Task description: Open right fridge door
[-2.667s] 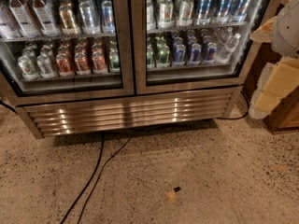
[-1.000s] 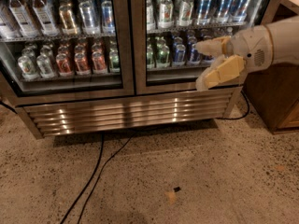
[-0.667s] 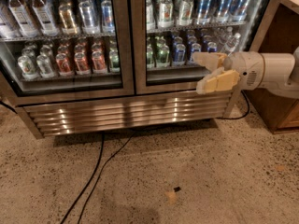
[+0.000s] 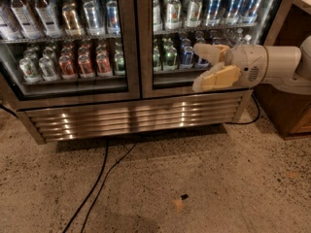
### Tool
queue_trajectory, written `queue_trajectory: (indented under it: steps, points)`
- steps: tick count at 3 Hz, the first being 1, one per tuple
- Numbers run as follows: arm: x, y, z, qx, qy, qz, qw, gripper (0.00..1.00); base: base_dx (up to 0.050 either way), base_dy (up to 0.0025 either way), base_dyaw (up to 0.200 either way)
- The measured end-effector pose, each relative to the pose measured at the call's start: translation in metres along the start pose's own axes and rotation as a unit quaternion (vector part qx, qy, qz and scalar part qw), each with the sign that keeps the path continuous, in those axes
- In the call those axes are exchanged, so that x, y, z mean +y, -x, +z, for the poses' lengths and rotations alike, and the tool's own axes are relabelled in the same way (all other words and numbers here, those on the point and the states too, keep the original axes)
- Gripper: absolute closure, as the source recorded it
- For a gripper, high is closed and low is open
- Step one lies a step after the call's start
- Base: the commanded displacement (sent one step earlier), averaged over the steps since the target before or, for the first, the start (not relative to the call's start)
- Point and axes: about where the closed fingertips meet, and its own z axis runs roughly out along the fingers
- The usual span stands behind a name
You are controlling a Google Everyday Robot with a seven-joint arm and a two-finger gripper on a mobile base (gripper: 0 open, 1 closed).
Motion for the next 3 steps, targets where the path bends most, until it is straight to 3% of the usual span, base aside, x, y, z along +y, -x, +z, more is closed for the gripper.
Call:
queue_trajectory:
  steps: [1, 2, 3]
  points:
    - [0.0003, 0.0076, 0.0078, 0.072, -0.023, -0.053, 0.9957, 0.0, 0.0, 0.0, 0.0]
    - [0.0003, 0.0076, 0.0078, 0.072, -0.023, -0.053, 0.9957, 0.0, 0.04, 0.00239, 0.118]
    - [0.0003, 0.0076, 0.0078, 0.072, -0.023, -0.053, 0.9957, 0.0, 0.045, -0.00198, -0.088]
